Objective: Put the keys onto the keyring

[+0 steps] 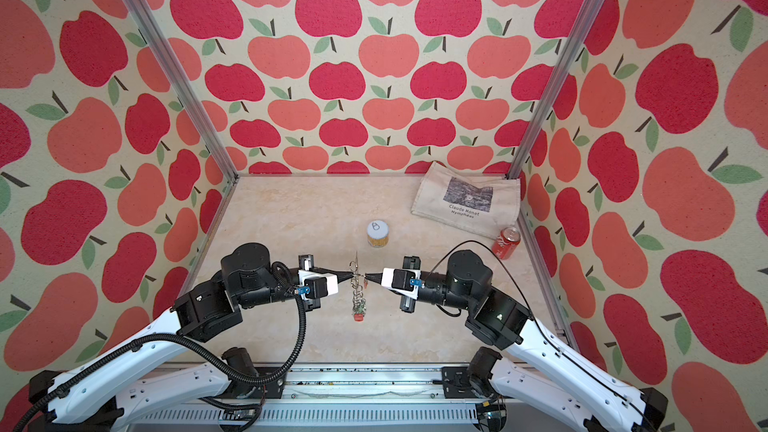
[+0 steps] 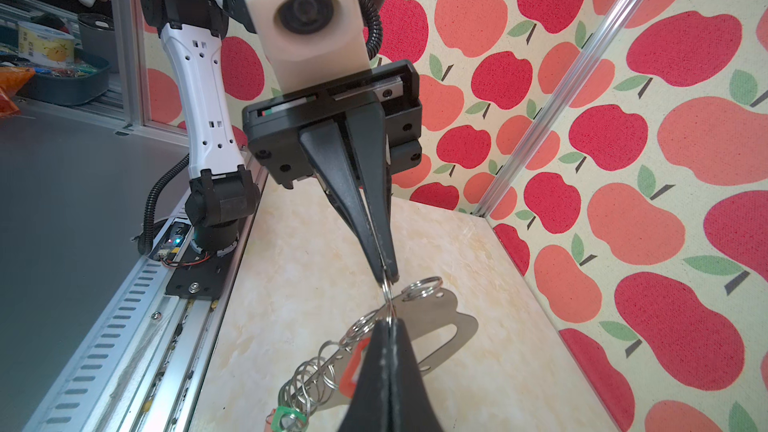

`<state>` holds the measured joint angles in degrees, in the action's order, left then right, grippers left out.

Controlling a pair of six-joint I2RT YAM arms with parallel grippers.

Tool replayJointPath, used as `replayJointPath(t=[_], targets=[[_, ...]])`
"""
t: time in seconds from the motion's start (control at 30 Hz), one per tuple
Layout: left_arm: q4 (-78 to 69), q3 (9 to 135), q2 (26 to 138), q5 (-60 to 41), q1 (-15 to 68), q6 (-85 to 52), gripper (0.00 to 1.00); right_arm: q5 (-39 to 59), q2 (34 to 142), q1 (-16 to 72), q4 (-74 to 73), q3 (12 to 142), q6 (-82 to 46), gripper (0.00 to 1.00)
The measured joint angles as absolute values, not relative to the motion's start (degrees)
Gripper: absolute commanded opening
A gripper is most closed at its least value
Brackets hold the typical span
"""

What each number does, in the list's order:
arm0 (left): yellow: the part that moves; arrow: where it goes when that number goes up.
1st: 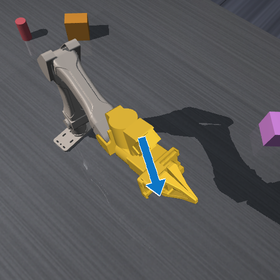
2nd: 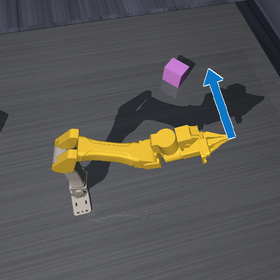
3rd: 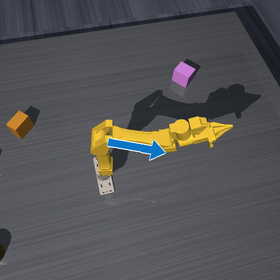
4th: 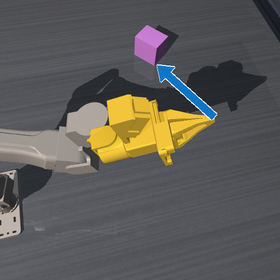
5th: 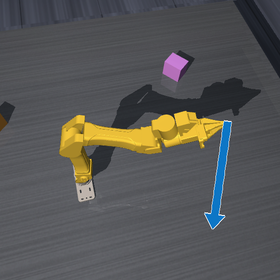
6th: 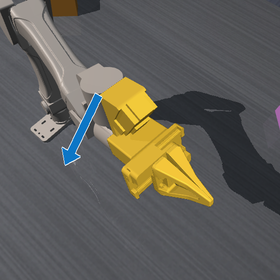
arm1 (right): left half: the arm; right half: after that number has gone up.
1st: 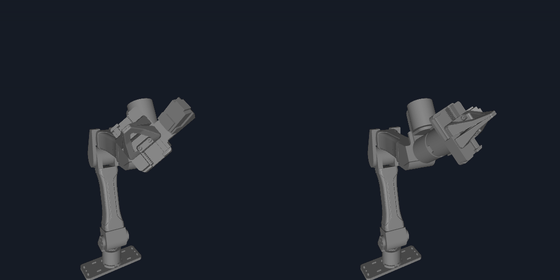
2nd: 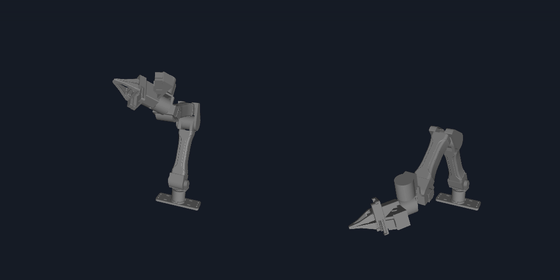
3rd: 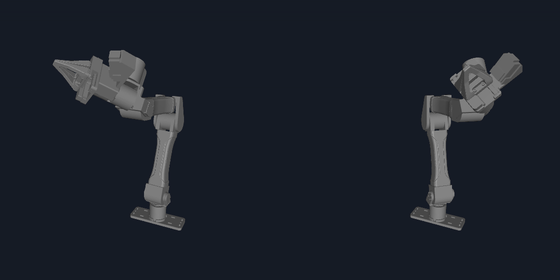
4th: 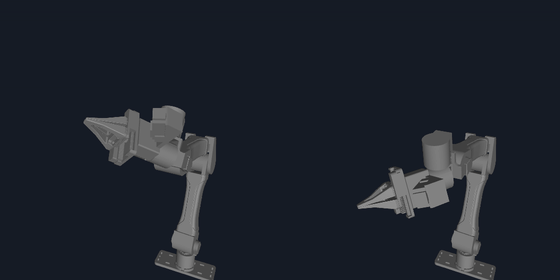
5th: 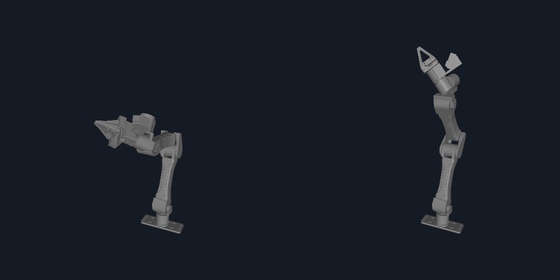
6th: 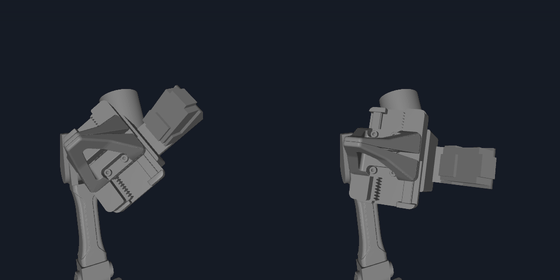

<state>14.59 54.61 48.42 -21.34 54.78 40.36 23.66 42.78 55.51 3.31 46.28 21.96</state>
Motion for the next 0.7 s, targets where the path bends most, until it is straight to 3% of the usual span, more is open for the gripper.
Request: replayJointPath(t=[0.7], targets=[[14.6, 54.7, 48.4, -21.4, 54.8, 40.4, 0.0, 23.9, 43.5, 55.5, 3.1, 46.3, 22.0, 0.0]])
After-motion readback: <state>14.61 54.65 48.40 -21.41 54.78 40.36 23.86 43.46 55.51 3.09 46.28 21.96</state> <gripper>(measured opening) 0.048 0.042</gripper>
